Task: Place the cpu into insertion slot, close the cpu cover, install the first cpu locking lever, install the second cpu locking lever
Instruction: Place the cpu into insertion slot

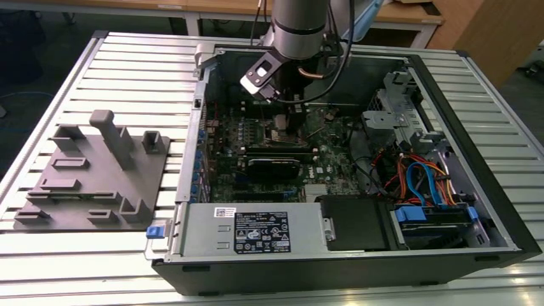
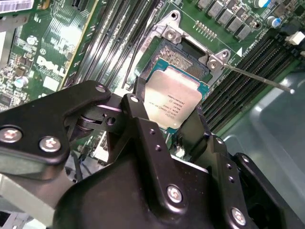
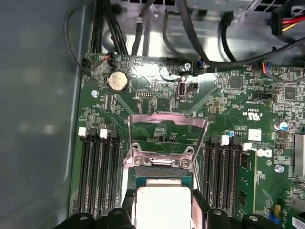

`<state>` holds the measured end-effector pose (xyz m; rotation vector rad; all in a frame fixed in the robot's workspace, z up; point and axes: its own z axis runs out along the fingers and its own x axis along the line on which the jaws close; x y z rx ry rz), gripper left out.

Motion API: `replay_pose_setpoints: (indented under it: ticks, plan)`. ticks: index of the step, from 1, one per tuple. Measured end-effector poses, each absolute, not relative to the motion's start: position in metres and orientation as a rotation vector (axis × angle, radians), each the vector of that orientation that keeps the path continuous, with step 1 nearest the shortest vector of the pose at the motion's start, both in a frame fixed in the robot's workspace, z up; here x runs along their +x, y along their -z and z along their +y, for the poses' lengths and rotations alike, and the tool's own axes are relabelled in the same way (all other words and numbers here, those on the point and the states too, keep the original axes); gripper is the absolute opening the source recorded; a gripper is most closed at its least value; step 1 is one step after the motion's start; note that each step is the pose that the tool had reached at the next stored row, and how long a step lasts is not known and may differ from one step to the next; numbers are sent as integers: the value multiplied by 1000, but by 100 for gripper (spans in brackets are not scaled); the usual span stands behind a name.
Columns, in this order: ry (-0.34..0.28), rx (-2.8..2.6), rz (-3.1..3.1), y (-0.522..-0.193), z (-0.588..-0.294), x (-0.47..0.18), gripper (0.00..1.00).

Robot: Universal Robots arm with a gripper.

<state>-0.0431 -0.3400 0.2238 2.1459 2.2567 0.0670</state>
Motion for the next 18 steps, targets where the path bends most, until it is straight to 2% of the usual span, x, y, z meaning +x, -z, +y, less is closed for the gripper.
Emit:
replay_pose_setpoints:
  ticks: [18]
  plan:
    - [-58, 2178, 2233, -204, -340, -45, 54]
